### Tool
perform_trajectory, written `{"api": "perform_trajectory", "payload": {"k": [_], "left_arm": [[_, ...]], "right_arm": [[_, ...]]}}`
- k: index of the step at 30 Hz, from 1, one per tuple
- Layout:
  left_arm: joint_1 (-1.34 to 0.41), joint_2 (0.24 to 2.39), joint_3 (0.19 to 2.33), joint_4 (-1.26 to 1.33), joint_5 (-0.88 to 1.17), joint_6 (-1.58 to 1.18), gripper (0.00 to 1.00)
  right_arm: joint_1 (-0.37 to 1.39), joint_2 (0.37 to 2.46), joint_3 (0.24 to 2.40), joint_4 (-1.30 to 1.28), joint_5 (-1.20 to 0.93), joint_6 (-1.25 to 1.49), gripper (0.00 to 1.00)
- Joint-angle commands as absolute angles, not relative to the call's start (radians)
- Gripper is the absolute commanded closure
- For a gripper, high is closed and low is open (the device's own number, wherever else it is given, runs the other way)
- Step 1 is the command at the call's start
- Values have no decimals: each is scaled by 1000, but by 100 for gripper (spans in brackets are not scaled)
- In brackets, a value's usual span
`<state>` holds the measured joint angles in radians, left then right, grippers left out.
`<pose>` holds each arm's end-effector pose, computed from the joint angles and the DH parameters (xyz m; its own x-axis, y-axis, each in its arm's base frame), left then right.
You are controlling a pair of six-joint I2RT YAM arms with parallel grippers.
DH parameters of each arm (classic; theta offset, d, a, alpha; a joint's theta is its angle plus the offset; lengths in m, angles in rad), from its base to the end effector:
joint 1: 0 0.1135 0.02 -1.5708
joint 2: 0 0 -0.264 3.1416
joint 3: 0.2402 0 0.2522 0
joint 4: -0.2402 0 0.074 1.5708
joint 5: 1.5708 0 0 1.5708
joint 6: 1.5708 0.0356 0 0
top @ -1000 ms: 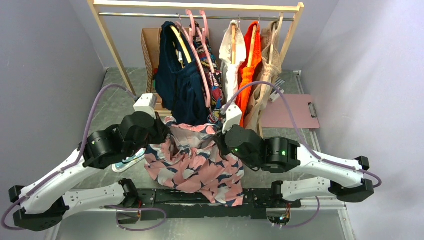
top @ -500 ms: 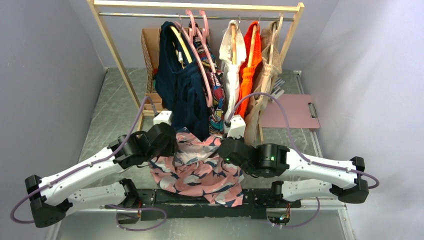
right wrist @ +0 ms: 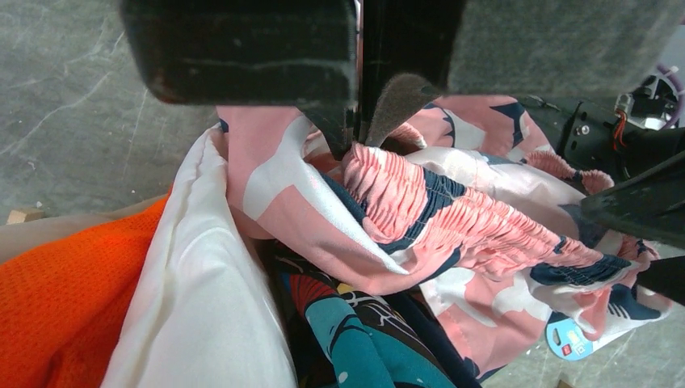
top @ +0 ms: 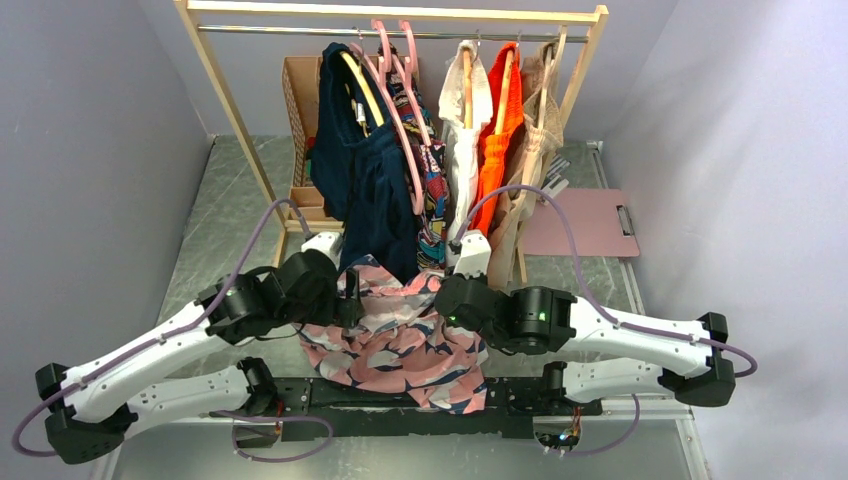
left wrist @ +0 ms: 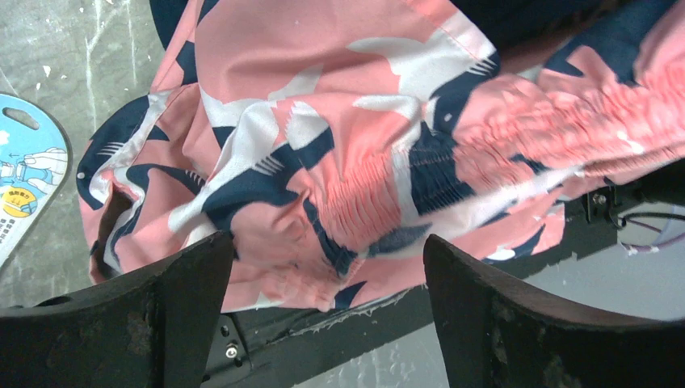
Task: Place the shorts on the hanger
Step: Adjust the shorts at the center of the board.
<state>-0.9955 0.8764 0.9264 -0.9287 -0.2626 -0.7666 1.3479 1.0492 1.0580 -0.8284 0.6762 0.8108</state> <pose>0.0958 -0.1308 0.3051 -0.8013 0.0044 -0.5983 0.2281 0.9267 -0.2987 0.0665 0.1924 0.3302 -0.5942 -0.0641 -0.8017 -0.3419 0.9224 0.1796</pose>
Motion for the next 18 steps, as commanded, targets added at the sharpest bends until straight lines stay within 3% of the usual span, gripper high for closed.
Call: {"api": "perform_trajectory", "payload": {"k": [1,18], "left_arm": [[-992,841,1010,-1022,-201,-703,9],[-991,930,954,-1059,-96,-552,22]], "right_arm": [[1344,1052,1071,-819,702,827,100],[1316,1085,1098,-810,704,776,100]]}}
